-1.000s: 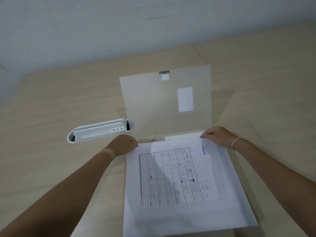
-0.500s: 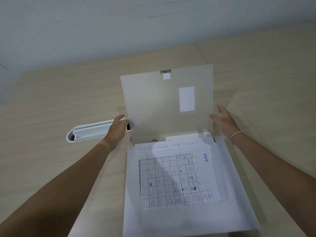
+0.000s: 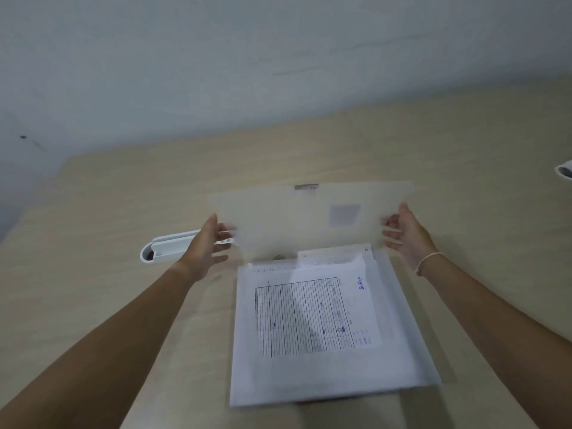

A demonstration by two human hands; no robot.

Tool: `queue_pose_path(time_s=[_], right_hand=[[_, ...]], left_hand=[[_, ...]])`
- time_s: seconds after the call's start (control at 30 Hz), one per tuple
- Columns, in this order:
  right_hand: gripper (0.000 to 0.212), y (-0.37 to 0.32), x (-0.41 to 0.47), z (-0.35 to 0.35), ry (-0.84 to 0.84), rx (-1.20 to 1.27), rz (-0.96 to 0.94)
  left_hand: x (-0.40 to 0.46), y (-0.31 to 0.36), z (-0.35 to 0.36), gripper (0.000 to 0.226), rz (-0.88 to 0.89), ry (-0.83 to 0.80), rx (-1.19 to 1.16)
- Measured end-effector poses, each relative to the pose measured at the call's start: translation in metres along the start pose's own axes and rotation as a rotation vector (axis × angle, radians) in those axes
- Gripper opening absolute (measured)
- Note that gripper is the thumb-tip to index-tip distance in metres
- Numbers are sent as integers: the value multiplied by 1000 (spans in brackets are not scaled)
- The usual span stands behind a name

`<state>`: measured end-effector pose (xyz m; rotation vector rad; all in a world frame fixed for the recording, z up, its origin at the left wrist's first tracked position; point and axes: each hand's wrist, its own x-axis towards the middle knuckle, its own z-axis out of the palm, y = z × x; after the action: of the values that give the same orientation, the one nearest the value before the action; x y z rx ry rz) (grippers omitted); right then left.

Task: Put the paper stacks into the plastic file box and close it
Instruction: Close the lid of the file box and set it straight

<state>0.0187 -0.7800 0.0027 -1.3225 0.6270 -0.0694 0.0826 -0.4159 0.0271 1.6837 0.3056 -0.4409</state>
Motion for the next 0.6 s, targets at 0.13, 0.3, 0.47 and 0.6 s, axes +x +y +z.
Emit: queue_pose_path(time_s=[0.13,0.3,0.47,0.6], right_hand=[[20,-4,-41,-15,-34,121,14],[19,4,-85,-44,-167,2,13],[49,33,-116,-60,-106,-140,121],[55,64,-133,-67,-35,-312,187]], left_hand=[[-45,3,1,21,-15,-22,-10],[-82,-18,-10,26,-68,-109,139],[-111,-54,-7,16,-216,-136,288],[-126,-81,-1,37,-308,-143,397]])
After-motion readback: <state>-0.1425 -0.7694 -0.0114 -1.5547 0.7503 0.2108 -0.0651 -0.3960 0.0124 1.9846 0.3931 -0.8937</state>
